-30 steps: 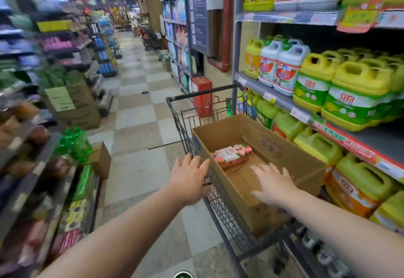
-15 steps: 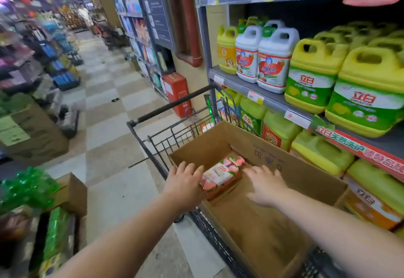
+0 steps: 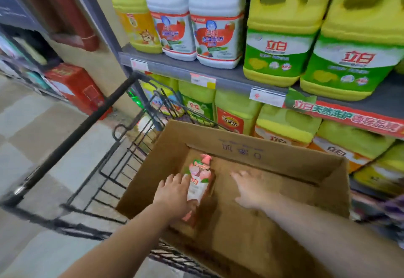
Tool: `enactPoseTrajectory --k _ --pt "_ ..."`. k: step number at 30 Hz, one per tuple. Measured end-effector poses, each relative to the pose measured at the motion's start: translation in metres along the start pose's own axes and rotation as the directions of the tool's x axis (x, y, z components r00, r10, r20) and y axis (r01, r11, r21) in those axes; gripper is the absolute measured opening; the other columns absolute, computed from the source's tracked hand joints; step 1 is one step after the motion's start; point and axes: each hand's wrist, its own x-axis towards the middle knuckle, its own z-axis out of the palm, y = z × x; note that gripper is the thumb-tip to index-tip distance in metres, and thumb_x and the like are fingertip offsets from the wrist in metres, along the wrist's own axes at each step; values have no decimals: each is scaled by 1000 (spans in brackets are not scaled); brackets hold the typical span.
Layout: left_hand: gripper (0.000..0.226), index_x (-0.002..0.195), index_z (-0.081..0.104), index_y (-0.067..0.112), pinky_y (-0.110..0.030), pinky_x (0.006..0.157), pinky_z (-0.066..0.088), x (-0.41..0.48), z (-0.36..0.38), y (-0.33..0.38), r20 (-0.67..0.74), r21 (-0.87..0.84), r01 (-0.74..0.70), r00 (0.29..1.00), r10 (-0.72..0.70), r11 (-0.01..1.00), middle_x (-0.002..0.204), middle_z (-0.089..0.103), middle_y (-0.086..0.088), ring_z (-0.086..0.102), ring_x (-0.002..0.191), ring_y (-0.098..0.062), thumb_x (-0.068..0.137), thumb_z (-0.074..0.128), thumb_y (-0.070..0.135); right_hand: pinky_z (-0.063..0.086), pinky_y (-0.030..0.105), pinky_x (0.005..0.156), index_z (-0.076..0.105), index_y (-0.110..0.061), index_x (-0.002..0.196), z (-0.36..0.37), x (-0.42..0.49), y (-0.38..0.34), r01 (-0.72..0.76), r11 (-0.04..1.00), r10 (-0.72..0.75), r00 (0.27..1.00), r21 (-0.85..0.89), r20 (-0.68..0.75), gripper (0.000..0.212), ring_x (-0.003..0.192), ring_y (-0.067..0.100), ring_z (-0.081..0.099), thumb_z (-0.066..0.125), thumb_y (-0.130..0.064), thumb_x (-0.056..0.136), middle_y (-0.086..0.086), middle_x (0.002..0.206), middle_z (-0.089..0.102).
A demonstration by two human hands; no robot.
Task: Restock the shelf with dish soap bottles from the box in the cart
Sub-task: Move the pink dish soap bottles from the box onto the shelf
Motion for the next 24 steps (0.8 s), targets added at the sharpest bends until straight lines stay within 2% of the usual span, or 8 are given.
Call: enactPoseTrajectory --k 5,9,11,13,17,19,22,24 --pt "74 143 23 19 -43 111 27 60 20 -47 121 -52 -32 992 38 998 149 28 -7 25 137 -26 85 48 56 35 42 106 32 -20 143 13 52 -34 -154 980 144 986 129 81 68 133 31 38 60 -40 84 10 147 35" --pt "76 142 23 16 -42 107 32 92 51 -63 269 -39 -76 959 84 996 146 31 -8 31 133 -27 84 51 55 33 45 110 28 -21 144 27 80 -45 -237 945 210 968 227 135 68 136 30 36 56 -38 85 8 151 30" --pt "79 143 20 15 -43 104 33 106 66 -67 322 -86 -72 942 96 994 144 33 -9 34 130 -27 82 53 54 31 48 111 27 -20 144 36 93 -48 -271 931 236 958 245 163 68 136 30 36 57 -38 85 9 150 32" --pt "84 143 18 17 -43 103 35 118 79 -69 362 -179 -12 929 78 984 141 36 -8 36 127 -27 79 57 56 32 49 110 24 -20 146 47 110 -53 -295 916 251 950 271 186 73 135 32 37 58 -39 85 11 148 35" --pt "106 146 9 26 -44 101 39 138 102 -75 420 -408 138 906 51 903 138 39 -5 41 126 -26 67 73 55 38 41 106 28 -22 143 73 142 -64 -357 837 283 931 415 231 76 129 29 44 64 -45 81 8 142 43" --pt "110 146 12 22 -43 102 41 145 112 -78 472 -554 244 880 59 796 136 45 -5 46 123 -26 63 81 47 41 35 97 32 -22 139 86 154 -68 -421 722 325 907 550 268 75 123 26 50 68 -46 78 6 136 49" --pt "104 145 18 20 -36 95 45 151 123 -82 578 -677 462 816 24 573 134 53 -5 54 119 -26 66 81 40 46 31 87 38 -16 130 103 170 -73 -486 394 395 856 780 333 71 111 23 58 76 -40 75 4 126 58" --pt "89 140 30 20 -40 98 45 153 130 -84 609 -713 520 792 47 470 131 56 -7 55 116 -27 68 81 33 49 29 84 42 -16 129 110 178 -74 -468 207 383 847 859 370 68 104 18 60 78 -34 75 4 126 60"
